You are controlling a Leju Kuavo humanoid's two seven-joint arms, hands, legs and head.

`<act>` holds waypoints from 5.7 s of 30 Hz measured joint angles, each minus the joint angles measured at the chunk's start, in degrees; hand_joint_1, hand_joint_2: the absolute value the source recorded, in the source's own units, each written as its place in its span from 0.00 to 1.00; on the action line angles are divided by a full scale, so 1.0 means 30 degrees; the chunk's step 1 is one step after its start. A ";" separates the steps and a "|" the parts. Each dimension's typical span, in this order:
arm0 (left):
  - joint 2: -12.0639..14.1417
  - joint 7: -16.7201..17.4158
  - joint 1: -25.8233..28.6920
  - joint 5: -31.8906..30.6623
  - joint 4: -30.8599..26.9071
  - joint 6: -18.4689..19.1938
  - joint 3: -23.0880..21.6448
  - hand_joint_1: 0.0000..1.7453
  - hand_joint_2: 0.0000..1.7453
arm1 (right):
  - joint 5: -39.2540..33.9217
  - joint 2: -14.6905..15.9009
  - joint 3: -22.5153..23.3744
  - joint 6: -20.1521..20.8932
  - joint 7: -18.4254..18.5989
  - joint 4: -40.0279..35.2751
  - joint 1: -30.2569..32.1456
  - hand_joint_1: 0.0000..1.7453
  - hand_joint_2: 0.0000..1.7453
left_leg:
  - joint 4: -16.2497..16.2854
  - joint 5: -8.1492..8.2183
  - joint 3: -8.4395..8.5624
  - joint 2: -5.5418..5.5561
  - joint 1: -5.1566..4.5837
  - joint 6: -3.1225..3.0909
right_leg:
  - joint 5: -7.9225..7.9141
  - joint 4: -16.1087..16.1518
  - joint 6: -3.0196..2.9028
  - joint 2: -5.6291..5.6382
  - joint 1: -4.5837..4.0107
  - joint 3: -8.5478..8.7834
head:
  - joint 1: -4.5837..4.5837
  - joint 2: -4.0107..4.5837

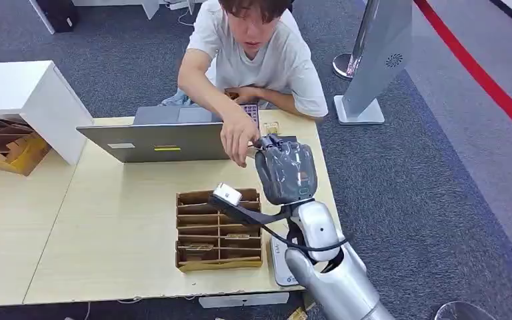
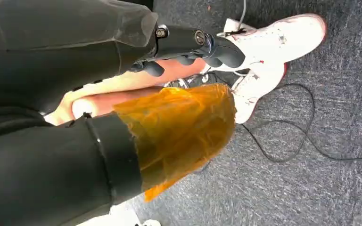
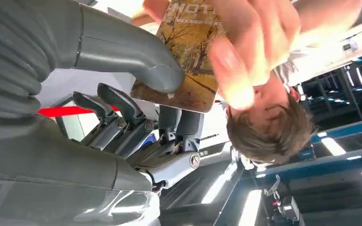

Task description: Pass the card to the sensor for recognition and then transmit it.

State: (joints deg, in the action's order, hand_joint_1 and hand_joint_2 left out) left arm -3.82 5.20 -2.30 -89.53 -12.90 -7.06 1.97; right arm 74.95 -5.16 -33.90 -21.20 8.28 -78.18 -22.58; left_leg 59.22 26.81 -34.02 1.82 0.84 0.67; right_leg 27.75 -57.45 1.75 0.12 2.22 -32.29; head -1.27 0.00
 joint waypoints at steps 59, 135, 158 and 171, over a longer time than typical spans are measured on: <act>0.0073 0.0364 0.0312 0.2156 -0.0182 -0.0452 -0.0911 0.00 0.00 | -0.2739 0.1274 -0.0087 -0.2018 -0.4648 -0.6513 0.6807 0.00 1.00 | -0.0003 0.0021 0.0001 0.0012 -0.0049 -0.0031 | 0.0042 0.0001 0.0042 -0.0007 0.0054 -0.0001 | 0.0000 0.0000; 0.0313 0.0393 -0.0060 0.2645 -0.0182 0.0204 -0.2623 0.00 0.00 | -0.0991 0.2703 -0.3905 0.1450 -0.2390 -0.1574 0.5645 0.40 1.00 | -0.0003 0.0021 -0.0004 0.0014 -0.0049 -0.0031 | 0.0043 0.0000 0.0044 -0.0012 0.0054 0.0001 | 0.0000 0.0000; 0.0372 0.0393 -0.0308 0.2696 -0.0182 0.0729 -0.3228 0.00 0.00 | -0.1494 0.1435 -0.3905 0.2171 -0.2047 0.1101 0.3978 0.48 1.00 | -0.0003 0.0015 -0.0005 0.0019 -0.0048 -0.0035 | 0.0042 -0.0001 0.0044 -0.0012 0.0053 0.0003 | 0.0000 0.0000; 0.0459 0.0393 -0.0378 0.2877 -0.0189 0.0816 -0.3687 0.00 0.00 | -0.1792 0.0750 -0.3898 0.2222 -0.1588 0.2856 0.3491 0.40 1.00 | -0.0003 0.0017 -0.0008 0.0017 -0.0048 -0.0035 | 0.0044 -0.0002 0.0044 -0.0013 0.0053 -0.0003 | 0.0000 0.0000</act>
State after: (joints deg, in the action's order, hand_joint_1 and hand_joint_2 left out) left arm -2.45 6.38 -3.44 -80.89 -13.46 -4.61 -9.09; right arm 69.57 -2.91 -45.59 -14.53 3.52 -69.61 -12.11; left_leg 59.21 26.86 -34.04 1.87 0.70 0.56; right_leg 27.88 -57.46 1.88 0.08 2.38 -32.30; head -1.27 0.00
